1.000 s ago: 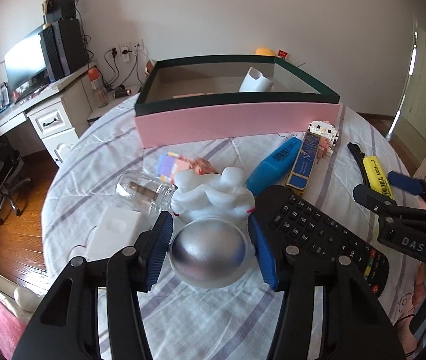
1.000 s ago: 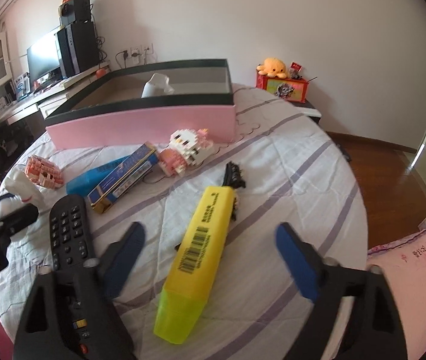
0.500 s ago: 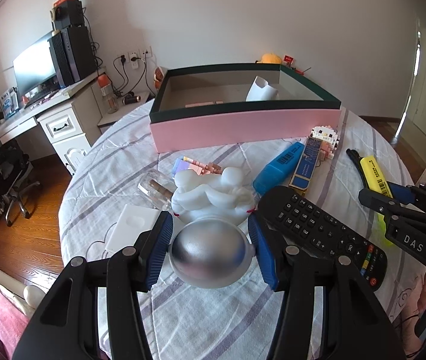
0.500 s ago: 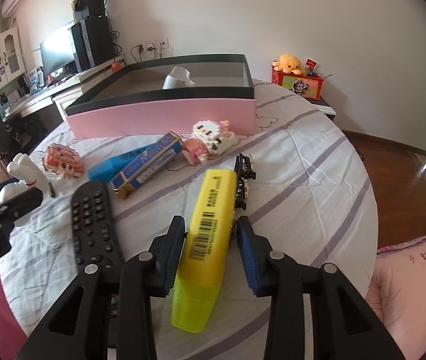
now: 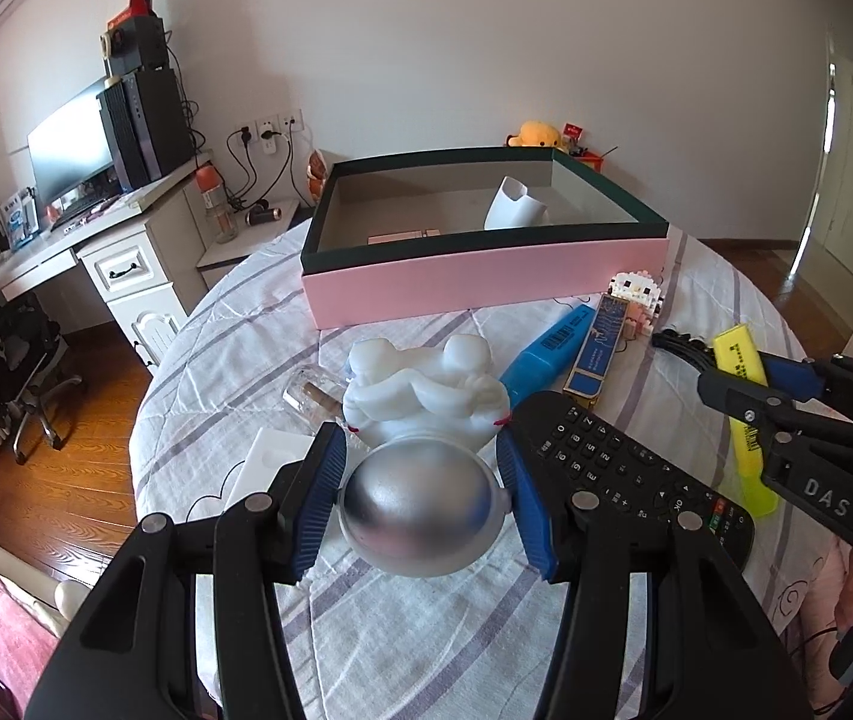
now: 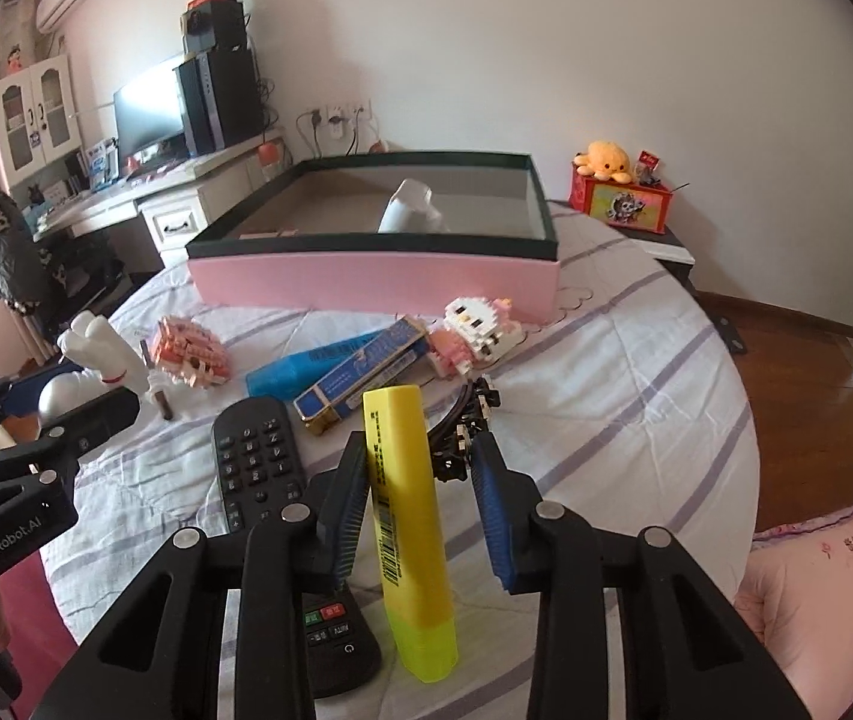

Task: Organize rigid objects
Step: 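Grasp the silver ball with the left tool while the right tool grasps the black cable, then carry the silver ball with the left tool while the right tool carries the cable over the box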

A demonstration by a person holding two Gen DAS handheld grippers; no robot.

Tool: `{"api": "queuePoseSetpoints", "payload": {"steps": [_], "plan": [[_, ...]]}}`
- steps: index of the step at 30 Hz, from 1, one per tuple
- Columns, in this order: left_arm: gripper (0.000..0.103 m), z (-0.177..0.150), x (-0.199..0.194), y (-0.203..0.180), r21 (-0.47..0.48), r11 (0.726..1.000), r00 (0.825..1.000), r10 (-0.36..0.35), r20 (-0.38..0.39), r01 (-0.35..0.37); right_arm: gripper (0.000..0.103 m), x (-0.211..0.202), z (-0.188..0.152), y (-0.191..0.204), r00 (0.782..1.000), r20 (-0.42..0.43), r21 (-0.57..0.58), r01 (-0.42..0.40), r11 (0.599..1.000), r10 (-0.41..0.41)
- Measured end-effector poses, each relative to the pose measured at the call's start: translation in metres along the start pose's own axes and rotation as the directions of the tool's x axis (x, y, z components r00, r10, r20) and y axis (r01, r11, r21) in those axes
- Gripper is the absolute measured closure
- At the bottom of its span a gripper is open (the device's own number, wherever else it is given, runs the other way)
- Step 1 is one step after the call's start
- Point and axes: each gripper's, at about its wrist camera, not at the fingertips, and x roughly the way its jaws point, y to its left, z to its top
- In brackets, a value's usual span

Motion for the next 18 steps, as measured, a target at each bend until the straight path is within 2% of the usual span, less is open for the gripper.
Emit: {"api": "queuePoseSetpoints", "payload": {"steps": [9, 18], "plan": [[0.050, -0.003, 0.007, 0.002, -0.009, 1.000, 1.000, -0.002, -0.021, 0.001, 0.068, 0.034, -0.014, -0.002, 0.996, -0.087, 0.012, 0.002, 1.000, -0.001], [0.050, -0.002, 0.011, 0.003, -0.013, 1.000, 1.000, -0.011, -0.025, 0.011, 0.068, 0.038, -0.012, 0.003, 0.996, -0.083, -0.033, 0.019, 0.999, -0.022]]}}
